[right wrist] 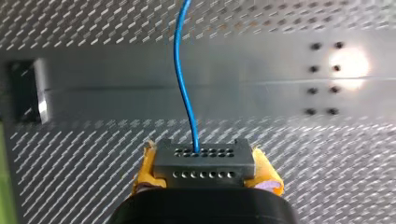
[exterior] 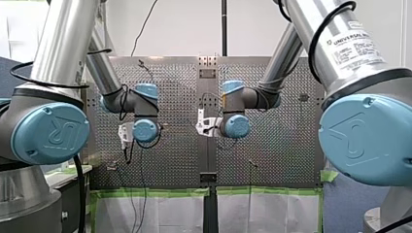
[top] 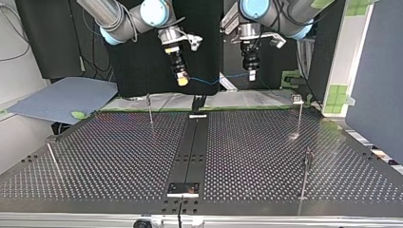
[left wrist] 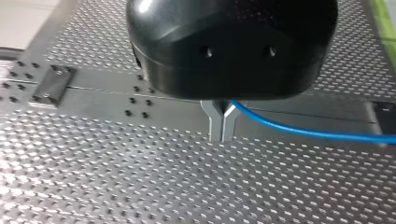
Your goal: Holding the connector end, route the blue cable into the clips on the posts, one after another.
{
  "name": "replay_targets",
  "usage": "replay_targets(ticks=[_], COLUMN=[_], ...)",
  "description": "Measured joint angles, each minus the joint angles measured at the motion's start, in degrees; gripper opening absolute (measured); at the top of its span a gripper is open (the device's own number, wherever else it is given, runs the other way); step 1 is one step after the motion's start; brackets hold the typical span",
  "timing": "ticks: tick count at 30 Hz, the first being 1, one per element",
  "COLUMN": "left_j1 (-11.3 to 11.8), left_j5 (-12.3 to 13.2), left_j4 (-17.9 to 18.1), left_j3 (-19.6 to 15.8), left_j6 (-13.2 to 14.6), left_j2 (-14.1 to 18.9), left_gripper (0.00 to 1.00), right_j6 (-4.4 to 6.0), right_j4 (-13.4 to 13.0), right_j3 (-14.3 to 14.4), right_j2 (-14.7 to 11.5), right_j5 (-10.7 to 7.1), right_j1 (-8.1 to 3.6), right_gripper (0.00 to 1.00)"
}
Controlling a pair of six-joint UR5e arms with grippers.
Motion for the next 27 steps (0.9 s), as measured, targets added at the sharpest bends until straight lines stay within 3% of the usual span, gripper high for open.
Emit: replay_targets(ticks=[7, 12, 20, 27], left_j1=[0.5, 0.9, 1.4, 1.7], left_j5=[-0.7, -2.0, -3.5, -6.4], left_j4=[-3.9, -7.0, -11.2, -14.6], left_j3=[2.1, 4.3, 7.8, 11.1], left_j6=[-2.3, -4.0, -5.2, -5.7], left_j2=[3.9, 6.9, 11.2, 14.6], left_gripper=[0.0, 0.0, 0.0, 0.0], right_j6=[1.41, 2.63, 2.78, 2.15], right_j4=[3.2, 4.8, 6.5, 8.5], right_j3=[-3.3, -5.1, -8.8, -12.1], right_j2=[-3.7, -6.7, -10.6, -9.0], right_j5=[-3.53, -4.47, -4.99, -5.21], right_j1=[-0.21, -0.66, -0.88, -0.72], right_gripper=[0.0, 0.0, 0.0, 0.0])
